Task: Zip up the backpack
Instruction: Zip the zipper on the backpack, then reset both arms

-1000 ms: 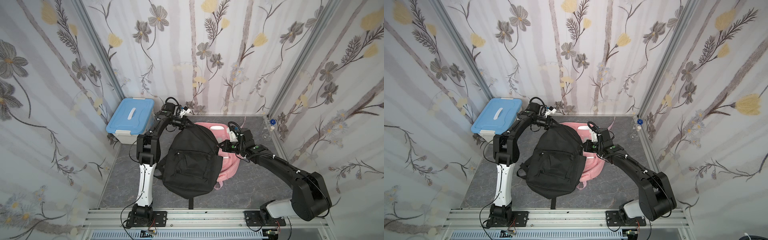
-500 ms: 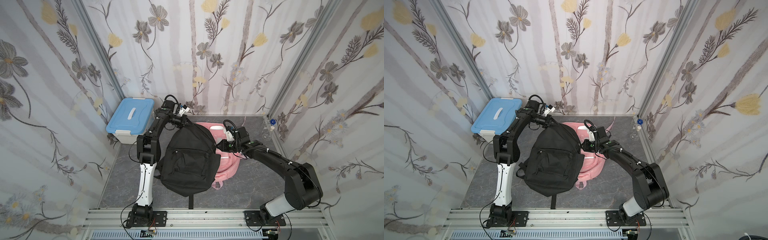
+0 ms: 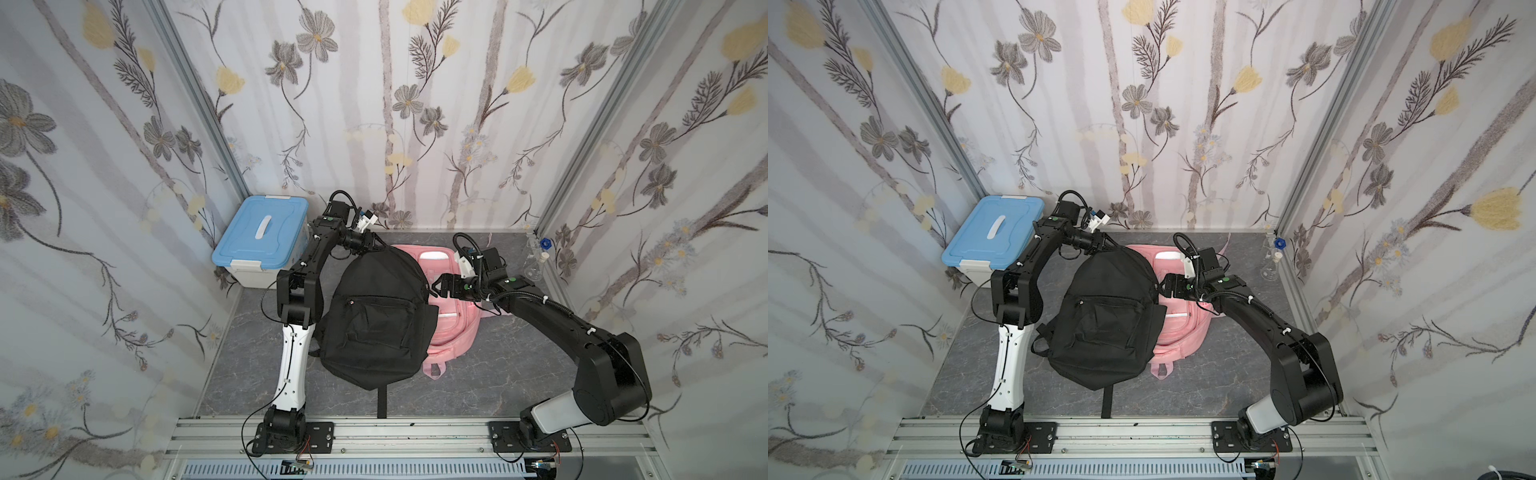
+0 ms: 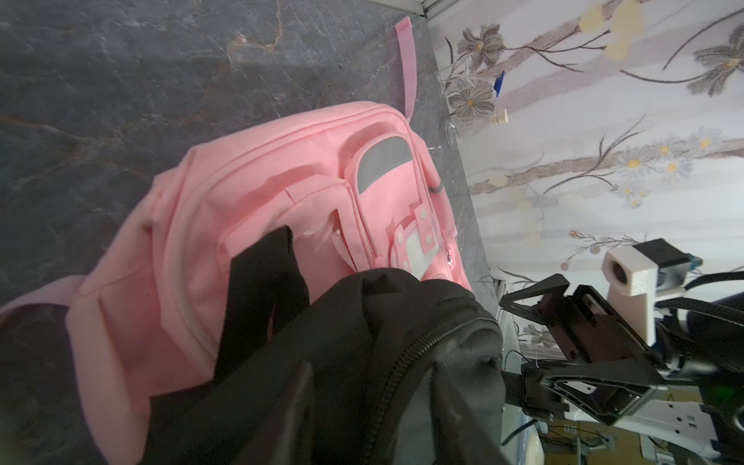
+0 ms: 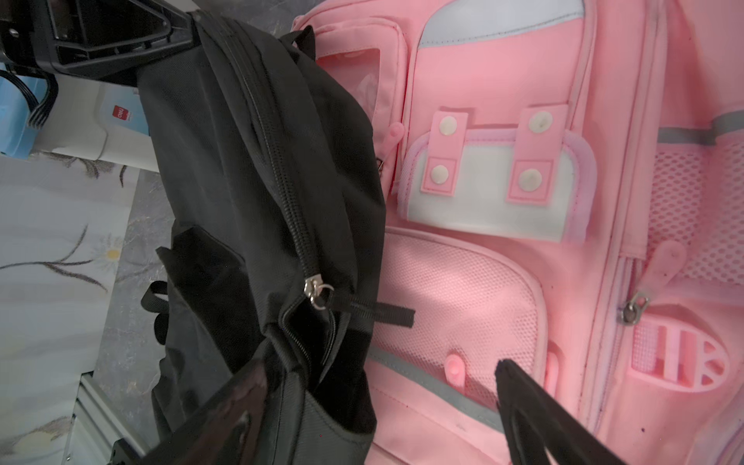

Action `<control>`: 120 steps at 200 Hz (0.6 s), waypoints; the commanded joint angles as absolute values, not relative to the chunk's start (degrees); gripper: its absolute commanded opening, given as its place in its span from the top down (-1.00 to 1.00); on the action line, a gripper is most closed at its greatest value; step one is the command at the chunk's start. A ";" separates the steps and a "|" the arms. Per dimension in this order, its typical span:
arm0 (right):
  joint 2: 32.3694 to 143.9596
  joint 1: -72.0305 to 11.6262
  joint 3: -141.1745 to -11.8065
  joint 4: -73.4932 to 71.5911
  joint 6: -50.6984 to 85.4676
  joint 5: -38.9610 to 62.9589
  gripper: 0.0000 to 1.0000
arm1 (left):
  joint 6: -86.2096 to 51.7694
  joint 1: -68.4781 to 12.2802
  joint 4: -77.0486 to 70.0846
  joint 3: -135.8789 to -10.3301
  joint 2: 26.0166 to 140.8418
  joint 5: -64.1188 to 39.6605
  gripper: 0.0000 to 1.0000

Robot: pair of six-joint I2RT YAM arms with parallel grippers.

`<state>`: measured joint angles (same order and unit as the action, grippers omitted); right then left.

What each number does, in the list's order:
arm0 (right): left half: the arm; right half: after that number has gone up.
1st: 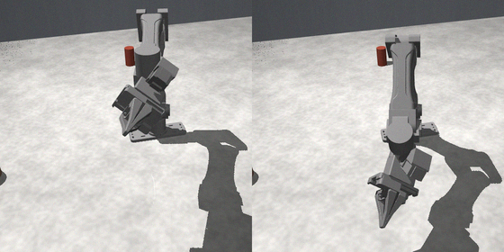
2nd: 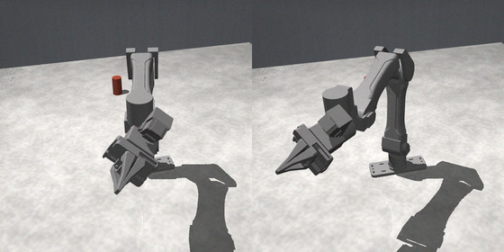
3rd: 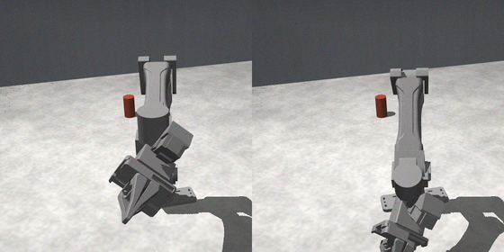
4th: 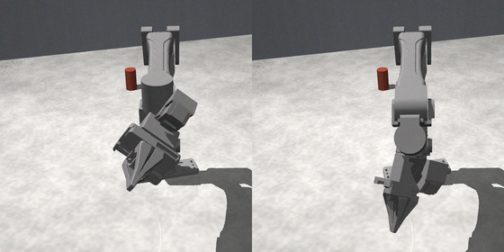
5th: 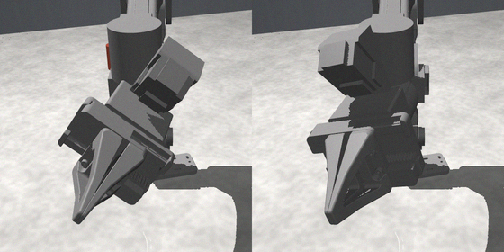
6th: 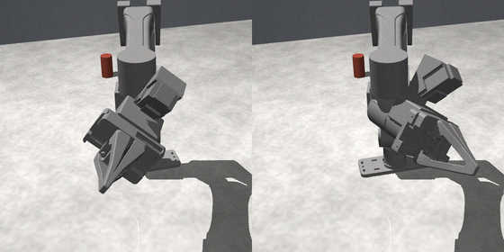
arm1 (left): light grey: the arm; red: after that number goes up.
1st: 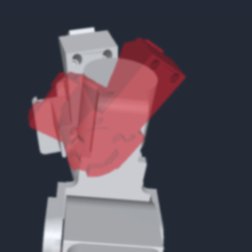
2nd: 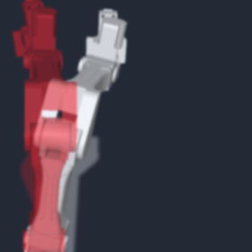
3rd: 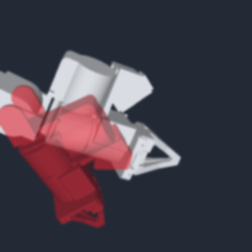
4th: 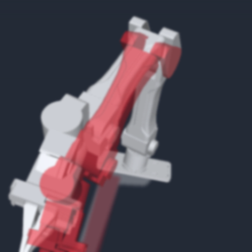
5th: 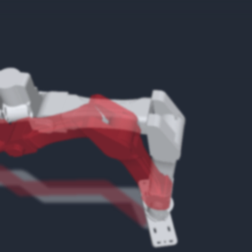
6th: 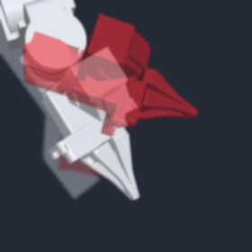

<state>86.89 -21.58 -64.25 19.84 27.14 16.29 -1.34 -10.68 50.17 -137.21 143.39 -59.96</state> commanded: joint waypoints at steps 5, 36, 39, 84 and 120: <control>89.61 -21.60 -68.37 19.68 26.38 11.04 -0.99 | -5.51 -10.57 53.15 -143.98 147.03 -51.82 -1.00; 88.90 -23.30 -71.83 17.33 22.67 2.80 -0.99 | -9.10 -10.64 43.18 -137.14 139.04 -46.57 -1.00; 88.94 -23.52 -72.53 17.84 22.21 1.69 -0.99 | -9.47 -10.64 41.89 -136.39 137.99 -45.57 -1.00; 81.63 -24.18 -74.27 20.69 18.33 -17.99 -0.99 | -10.91 -10.20 28.29 -125.63 124.45 -29.85 -1.00; 64.78 -22.39 -62.58 15.21 9.93 -34.48 -0.99 | -10.36 -10.20 15.56 -98.37 102.84 -16.47 -1.00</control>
<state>72.93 -24.03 -69.43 19.62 17.23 -21.34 -9.87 -10.28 27.09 -113.08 114.80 -29.36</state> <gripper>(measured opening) 0.997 0.998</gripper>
